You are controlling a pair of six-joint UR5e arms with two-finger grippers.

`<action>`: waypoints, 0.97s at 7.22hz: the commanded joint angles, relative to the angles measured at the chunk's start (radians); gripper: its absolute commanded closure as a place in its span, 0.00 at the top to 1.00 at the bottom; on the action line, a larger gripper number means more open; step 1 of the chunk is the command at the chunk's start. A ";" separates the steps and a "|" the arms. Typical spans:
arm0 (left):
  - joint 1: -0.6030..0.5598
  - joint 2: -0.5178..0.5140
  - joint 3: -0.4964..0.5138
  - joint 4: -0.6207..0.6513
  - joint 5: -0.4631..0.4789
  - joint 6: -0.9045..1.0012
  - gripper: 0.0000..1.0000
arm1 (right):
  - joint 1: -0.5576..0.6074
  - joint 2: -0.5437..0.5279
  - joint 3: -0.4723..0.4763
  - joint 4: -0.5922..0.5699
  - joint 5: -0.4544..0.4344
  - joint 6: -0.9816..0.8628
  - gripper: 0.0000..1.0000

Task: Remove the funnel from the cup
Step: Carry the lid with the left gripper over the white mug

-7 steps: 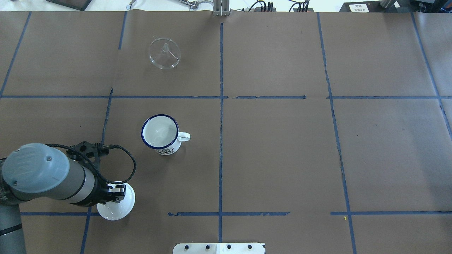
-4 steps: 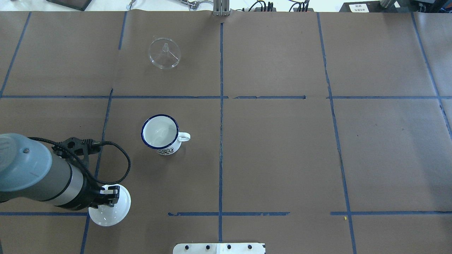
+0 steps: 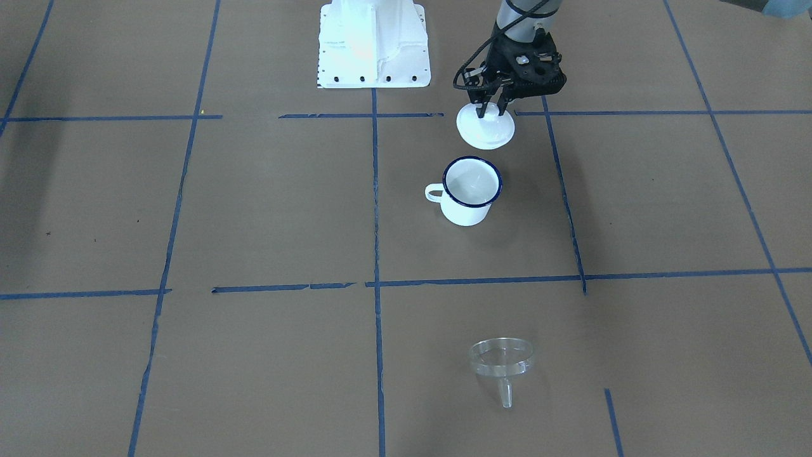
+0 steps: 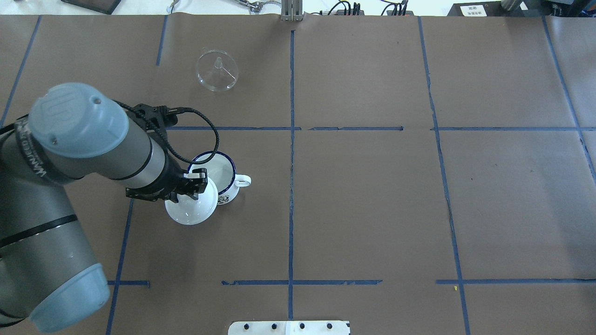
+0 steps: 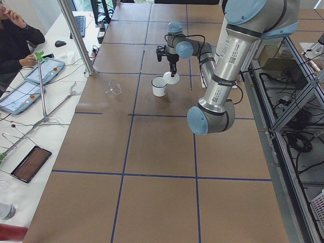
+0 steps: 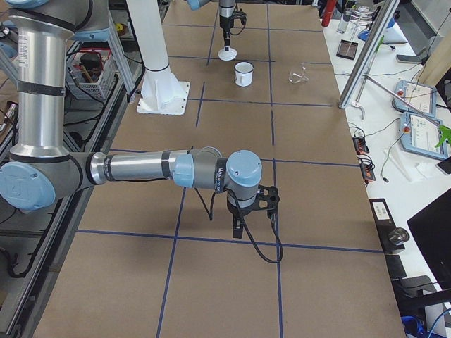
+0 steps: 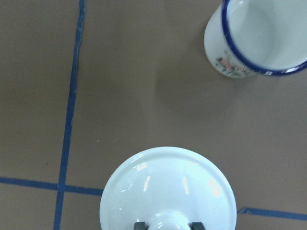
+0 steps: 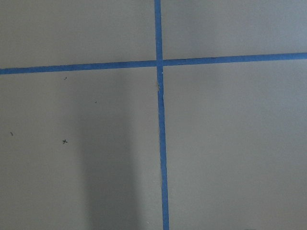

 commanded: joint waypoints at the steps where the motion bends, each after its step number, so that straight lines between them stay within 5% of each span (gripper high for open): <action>1: -0.056 -0.070 0.083 0.005 -0.001 0.038 0.00 | 0.001 0.003 0.001 0.000 0.000 0.000 1.00; 4: -0.077 -0.128 0.201 -0.003 -0.001 0.073 0.00 | 0.001 0.003 0.001 0.000 0.002 0.000 1.00; 7: -0.048 -0.128 0.217 -0.005 -0.003 0.072 0.00 | 0.001 0.003 0.003 0.000 0.003 0.000 1.00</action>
